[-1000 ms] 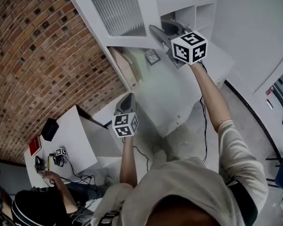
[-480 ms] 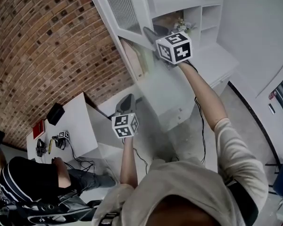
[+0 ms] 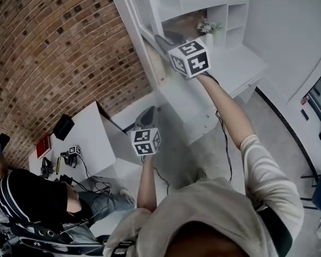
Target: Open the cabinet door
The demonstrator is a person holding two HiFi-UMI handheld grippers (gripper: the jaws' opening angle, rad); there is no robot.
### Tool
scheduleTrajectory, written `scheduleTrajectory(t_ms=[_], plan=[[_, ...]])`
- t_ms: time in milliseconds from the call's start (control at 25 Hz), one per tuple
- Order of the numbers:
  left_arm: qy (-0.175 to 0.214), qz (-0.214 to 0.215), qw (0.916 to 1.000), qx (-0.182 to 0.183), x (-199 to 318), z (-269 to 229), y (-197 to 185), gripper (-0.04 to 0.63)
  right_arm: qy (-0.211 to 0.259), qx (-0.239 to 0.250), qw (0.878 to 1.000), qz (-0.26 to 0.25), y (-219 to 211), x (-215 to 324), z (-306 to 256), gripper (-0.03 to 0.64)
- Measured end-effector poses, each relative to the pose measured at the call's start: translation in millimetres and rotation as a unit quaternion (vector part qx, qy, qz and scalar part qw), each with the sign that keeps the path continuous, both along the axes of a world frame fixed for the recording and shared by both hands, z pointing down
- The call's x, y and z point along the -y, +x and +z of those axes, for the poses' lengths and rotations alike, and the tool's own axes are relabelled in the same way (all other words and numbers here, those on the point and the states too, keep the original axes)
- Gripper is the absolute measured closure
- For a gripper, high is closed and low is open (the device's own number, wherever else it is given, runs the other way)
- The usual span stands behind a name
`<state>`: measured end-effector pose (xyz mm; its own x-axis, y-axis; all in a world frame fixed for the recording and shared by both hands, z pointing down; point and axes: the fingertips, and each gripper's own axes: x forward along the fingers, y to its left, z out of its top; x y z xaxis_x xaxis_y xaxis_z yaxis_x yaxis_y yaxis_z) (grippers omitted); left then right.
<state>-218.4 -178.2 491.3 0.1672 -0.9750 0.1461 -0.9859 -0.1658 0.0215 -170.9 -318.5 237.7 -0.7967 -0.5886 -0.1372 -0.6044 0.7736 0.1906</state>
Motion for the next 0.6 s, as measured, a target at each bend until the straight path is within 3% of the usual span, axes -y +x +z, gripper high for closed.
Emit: scheduleTrajectory(t_ms=[240,600], plan=[[0.007,0.022,0.9997,0.0,-9.6,-5.0,-12.1,0.569,-0.018,0.031,0.999,0.038,19.0,-11.2,10.9,0.543],[-0.004,0.073,0.9973,-0.004,-9.9,12.1,13.2,0.569,-0.032,0.003,0.992,0.122,93.6,-30.3,75.5,0.575]])
